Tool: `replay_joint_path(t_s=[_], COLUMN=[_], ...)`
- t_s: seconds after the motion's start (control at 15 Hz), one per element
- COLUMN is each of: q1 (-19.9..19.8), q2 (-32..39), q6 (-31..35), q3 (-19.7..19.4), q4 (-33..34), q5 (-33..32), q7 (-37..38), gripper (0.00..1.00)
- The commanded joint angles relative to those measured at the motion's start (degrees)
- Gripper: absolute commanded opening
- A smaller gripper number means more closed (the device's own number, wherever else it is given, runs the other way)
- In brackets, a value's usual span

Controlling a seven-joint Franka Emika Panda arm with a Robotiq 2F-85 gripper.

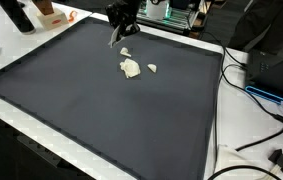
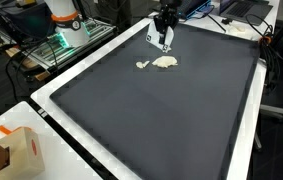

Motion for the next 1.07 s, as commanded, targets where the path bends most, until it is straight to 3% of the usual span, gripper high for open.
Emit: replay_joint_path(t_s=[0.0,1.0], q1=[2.31,7.21], q2=[3.44,12.63], q6=[-4.48,-14.28], q3=[-1.45,-3.78], q4=[3.35,9.91], q5=[-1.2,-2.6], q7=[2.42,2.52], gripper=[0.01,0.01])
